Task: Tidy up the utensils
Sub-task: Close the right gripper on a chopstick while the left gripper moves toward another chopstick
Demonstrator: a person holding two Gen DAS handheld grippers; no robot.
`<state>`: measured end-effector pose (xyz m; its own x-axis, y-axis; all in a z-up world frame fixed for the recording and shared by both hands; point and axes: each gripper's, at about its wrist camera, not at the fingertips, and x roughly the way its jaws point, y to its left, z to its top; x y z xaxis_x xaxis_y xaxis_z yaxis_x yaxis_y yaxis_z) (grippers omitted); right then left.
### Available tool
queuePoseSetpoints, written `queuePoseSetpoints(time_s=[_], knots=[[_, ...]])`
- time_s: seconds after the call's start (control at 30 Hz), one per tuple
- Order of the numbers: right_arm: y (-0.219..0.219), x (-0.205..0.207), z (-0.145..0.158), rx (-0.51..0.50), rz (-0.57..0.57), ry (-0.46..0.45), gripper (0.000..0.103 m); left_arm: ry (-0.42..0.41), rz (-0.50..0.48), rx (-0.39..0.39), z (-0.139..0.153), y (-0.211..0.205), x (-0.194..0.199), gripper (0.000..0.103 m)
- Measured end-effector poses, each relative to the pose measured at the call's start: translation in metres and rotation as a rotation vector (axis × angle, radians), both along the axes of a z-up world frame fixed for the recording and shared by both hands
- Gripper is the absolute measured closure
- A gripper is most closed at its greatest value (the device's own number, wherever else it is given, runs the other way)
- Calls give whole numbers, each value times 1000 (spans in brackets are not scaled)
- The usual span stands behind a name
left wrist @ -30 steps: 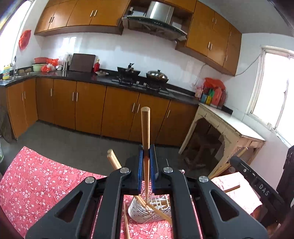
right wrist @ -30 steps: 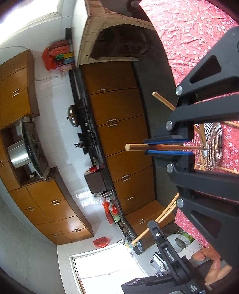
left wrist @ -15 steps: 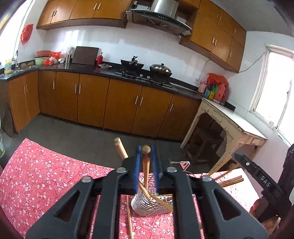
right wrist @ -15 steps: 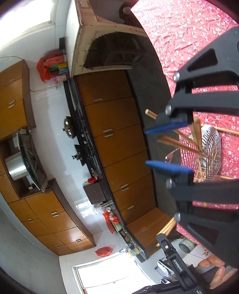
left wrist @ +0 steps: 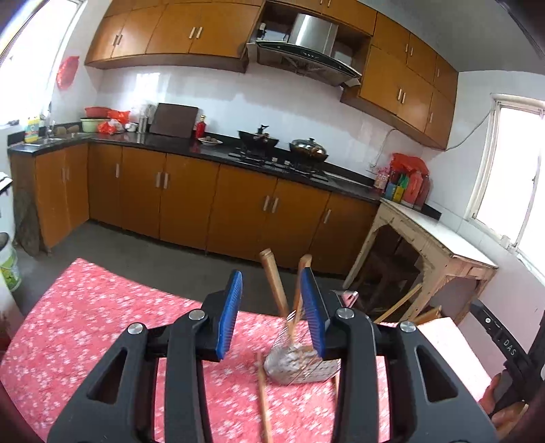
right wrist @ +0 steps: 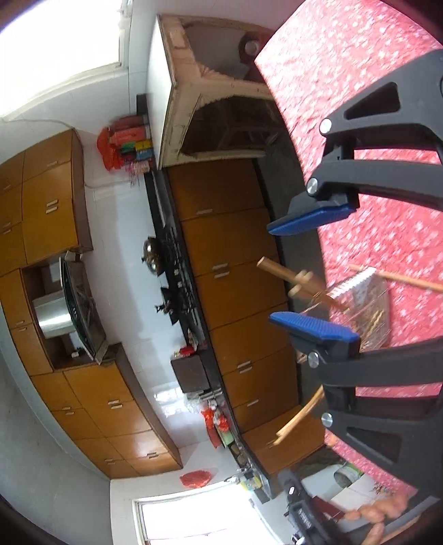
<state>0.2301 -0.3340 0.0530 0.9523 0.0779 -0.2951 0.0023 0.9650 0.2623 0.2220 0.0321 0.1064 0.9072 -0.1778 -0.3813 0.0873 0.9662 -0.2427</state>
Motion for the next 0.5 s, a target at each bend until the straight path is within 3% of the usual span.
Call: queuePoseSetpoints(time_s=[0.17,0.33,0.5], knots=[[-17,-16,-46,8,-32,106,56,30,41,55,-28,15,-22,63],[-17,-13,-100,13,-48,238,56,139,79,124,-80,17,-25,63],[14,-5,-140,1,8,358,56,248,79,169,-130,10,-20,63]])
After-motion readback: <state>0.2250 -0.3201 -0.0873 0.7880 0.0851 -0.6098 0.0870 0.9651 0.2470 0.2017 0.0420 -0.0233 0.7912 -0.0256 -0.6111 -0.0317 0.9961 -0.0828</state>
